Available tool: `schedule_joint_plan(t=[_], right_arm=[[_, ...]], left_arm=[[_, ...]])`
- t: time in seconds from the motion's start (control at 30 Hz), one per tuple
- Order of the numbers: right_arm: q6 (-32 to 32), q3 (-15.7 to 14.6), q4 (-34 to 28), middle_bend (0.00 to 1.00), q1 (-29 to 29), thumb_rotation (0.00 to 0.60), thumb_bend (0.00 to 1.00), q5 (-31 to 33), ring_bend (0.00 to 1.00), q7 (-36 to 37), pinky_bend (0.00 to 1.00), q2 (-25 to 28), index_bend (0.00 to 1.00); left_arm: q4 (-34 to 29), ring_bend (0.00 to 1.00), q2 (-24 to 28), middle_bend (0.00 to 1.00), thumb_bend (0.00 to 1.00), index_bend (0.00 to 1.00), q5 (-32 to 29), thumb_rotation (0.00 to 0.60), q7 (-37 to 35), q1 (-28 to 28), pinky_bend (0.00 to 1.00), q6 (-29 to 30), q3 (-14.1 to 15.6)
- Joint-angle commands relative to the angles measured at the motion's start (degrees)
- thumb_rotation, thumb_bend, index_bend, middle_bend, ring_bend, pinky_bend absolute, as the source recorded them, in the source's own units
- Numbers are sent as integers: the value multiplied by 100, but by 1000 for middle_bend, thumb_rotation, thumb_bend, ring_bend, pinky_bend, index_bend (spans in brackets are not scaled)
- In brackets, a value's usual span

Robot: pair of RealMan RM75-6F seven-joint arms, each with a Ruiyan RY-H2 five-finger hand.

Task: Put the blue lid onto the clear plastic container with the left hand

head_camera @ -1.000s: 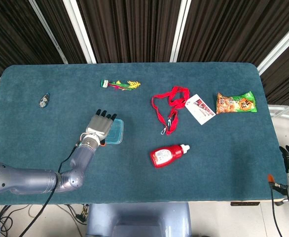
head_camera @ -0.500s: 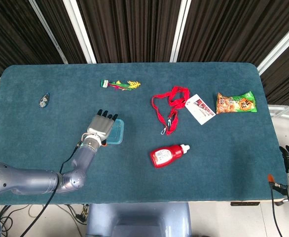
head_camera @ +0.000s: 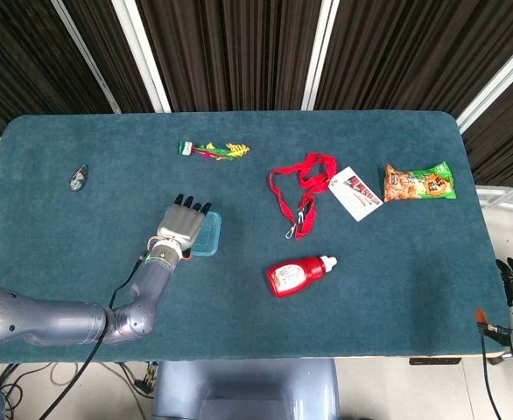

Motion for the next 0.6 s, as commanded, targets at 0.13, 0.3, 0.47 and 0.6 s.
schedule_joint_plan(t=[0.13, 0.3, 0.47, 0.6], right_arm=[[10, 4, 1, 39, -3, 600, 394, 5, 32, -5, 0, -6, 56], [12, 7, -7, 38, -4, 600, 394, 13, 32, -16, 0, -7, 57], [7, 5, -11, 39, -4, 600, 394, 17, 32, -16, 0, -6, 57], [6, 4, -9, 39, -3, 600, 394, 14, 32, -15, 0, -7, 56]], left_arm=[[43, 0, -20, 279, 170, 0, 8, 600, 18, 21, 0, -44, 1], [83, 0, -48, 261, 170, 0, 34, 600, 21, 37, 0, -84, -4], [63, 0, -29, 211, 154, 0, 45, 600, 51, 39, 0, -91, -2], [52, 0, -14, 164, 146, 0, 30, 600, 69, 43, 0, -94, 3]])
